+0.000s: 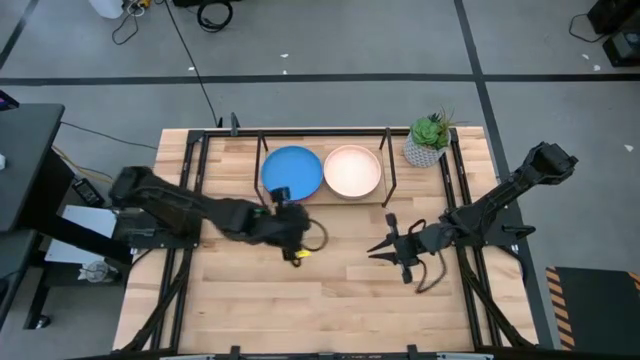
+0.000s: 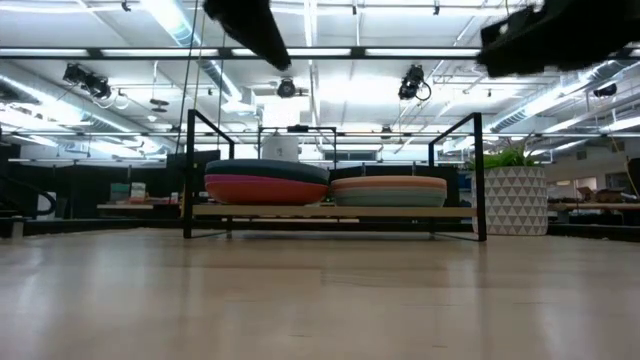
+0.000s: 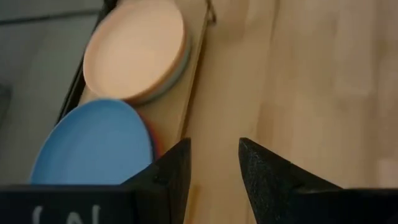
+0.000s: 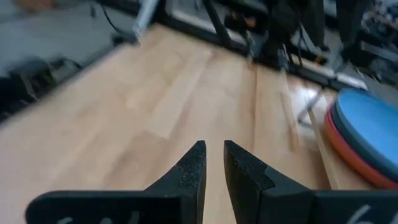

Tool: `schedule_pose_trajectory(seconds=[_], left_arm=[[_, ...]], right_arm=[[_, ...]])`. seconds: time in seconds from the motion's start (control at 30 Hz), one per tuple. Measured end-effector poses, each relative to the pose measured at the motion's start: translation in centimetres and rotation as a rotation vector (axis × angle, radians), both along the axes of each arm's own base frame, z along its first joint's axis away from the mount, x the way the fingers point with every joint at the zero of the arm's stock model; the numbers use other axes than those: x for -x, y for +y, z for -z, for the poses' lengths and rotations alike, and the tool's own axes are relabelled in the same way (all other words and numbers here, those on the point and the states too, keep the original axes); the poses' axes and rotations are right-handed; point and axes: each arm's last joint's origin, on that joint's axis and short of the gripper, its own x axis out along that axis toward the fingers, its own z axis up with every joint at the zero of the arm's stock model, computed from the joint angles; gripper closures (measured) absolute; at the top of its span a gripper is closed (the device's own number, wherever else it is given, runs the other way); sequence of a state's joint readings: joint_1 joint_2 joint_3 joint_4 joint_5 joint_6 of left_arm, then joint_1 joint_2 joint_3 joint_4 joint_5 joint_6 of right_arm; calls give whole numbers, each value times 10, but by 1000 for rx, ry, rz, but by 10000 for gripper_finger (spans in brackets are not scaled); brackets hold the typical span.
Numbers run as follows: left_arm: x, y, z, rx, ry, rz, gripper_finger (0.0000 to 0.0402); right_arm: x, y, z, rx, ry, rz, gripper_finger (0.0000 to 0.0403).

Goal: Place and stack plates onto a shelf
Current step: Return to Home Position

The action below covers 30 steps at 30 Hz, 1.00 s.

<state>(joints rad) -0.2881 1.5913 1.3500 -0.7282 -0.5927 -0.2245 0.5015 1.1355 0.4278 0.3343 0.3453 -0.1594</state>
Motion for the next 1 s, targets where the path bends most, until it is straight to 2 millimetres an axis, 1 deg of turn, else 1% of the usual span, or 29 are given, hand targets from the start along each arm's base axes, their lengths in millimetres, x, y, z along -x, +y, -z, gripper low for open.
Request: schedule_pose_trajectory(seconds=[0.13,0.27,0.43,0.63,0.83,0.9,1.0], left_arm=[[32,-9,-2,56,-202,43,259],[61,-13,4,123,-365,61,259],[86,-10,15,127,-458,41,259],[102,-9,22,104,-479,35,259],[109,-9,29,68,-486,59,260],[115,-8,34,53,-471,75,260],[122,-8,40,62,-499,96,260]], right_arm=[[13,5,-13,-15,-43,-52,347],[26,1,-21,-55,-84,-65,363],[44,-14,-15,-117,-142,-42,393],[59,-32,-5,-183,-207,16,392],[65,-45,4,-219,-225,54,397],[67,-48,7,-236,-223,65,397],[70,-52,12,-271,-219,83,397]])
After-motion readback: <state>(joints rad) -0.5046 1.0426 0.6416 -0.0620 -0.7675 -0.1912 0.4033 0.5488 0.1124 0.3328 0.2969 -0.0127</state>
